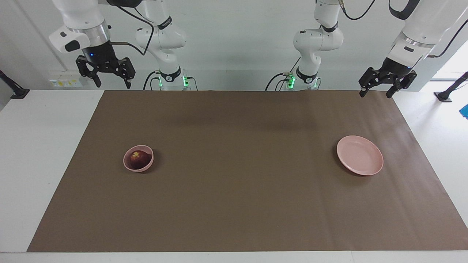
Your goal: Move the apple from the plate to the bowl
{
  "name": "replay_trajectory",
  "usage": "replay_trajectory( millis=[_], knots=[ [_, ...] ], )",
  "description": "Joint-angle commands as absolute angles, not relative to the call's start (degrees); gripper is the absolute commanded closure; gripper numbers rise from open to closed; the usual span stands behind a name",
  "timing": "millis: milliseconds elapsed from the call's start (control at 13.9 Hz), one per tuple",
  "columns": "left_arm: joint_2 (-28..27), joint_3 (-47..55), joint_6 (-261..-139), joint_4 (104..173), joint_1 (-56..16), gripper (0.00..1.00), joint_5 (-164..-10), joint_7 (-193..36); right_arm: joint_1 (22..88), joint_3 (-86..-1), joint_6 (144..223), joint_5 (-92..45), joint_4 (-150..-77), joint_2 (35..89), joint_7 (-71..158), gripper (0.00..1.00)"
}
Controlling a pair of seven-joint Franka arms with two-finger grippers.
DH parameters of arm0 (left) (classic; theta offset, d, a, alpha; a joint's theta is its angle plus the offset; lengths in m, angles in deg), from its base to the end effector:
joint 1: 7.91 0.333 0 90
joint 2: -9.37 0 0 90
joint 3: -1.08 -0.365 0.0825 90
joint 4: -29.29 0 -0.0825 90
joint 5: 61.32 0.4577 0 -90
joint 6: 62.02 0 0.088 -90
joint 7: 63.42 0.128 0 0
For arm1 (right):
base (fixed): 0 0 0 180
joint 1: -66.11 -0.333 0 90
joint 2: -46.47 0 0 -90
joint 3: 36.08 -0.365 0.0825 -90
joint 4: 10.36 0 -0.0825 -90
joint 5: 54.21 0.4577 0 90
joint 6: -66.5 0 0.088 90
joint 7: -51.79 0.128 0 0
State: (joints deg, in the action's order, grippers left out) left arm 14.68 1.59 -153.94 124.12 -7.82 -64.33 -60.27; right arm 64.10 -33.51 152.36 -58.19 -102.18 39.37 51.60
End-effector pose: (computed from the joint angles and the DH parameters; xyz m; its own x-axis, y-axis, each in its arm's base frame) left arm 0.5986 -0.0112 0.6664 0.9972 -0.0604 0.0446 -0.0626 -0.9968 0.0493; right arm 0.5753 -0.0168 0.7036 0.9997 -0.0112 0.0197 -0.0125 -0.9979 0.0637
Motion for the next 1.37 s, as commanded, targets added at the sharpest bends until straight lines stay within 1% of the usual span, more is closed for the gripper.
replay_trajectory(
  millis=[0, 144, 432, 647, 791, 1295],
  knots=[
    [14.02, 1.78, -153.16, 123.07, -7.21, 0.00, -65.01, -60.26, 65.15, -33.45, 151.05, -55.54, -102.11, 39.26, 52.50, 0.00],
    [14.02, 1.69, -153.07, 123.07, -7.04, 0.00, -65.01, -60.26, 65.41, -33.10, 148.95, -55.45, -102.38, 38.83, 52.67, 0.00],
    [14.02, 1.78, -153.07, 122.98, -7.30, 0.00, -64.83, -60.26, 65.85, -33.27, 150.08, -55.45, -101.59, 39.97, 52.41, 0.00],
    [14.11, 1.69, -153.07, 122.98, -7.12, 0.00, -64.83, -60.26, 65.85, -33.36, 150.70, -55.18, -101.67, 39.62, 52.23, 0.00],
    [14.11, 1.69, -153.07, 122.98, -7.12, 0.00, -64.83, -60.26, 65.76, -33.27, 150.52, -52.64, -101.59, 39.62, 52.32, 0.00],
    [14.11, 1.78, -153.07, 122.98, -7.12, 0.00, -64.83, -60.26, 65.76, -33.36, 151.05, -54.65, -102.02, 39.35, 48.54, 0.00]
  ],
)
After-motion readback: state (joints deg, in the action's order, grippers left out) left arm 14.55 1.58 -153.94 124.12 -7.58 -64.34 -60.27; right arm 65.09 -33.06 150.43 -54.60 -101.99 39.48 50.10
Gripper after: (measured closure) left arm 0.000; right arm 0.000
